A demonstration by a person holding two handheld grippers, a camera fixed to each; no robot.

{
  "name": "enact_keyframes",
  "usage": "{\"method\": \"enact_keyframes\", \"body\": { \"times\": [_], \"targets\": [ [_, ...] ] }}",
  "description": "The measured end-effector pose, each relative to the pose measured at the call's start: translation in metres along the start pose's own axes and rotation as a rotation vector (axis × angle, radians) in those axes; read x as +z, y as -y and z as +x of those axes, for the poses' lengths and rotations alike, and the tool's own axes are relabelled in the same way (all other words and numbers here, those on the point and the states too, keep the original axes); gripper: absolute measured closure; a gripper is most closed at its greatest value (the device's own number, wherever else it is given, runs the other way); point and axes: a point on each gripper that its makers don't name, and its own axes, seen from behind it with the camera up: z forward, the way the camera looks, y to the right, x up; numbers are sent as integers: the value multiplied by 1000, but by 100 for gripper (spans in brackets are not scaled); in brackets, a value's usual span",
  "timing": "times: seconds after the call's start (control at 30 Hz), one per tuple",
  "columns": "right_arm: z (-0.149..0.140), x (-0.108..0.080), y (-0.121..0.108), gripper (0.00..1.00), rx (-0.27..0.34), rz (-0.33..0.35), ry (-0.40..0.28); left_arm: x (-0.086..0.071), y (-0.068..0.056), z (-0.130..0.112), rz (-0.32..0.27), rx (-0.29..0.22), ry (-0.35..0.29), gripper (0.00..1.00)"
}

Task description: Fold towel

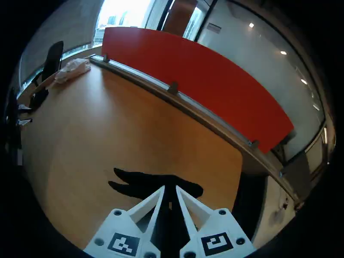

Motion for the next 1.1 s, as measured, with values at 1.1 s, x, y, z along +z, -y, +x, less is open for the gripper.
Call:
{"method": "enact_keyframes", "body": {
  "times": [1.1],
  "targets": [
    [-139, -50, -11, 97, 139, -70, 134, -7, -11, 3, -23, 33, -2, 0]
  ]
}}
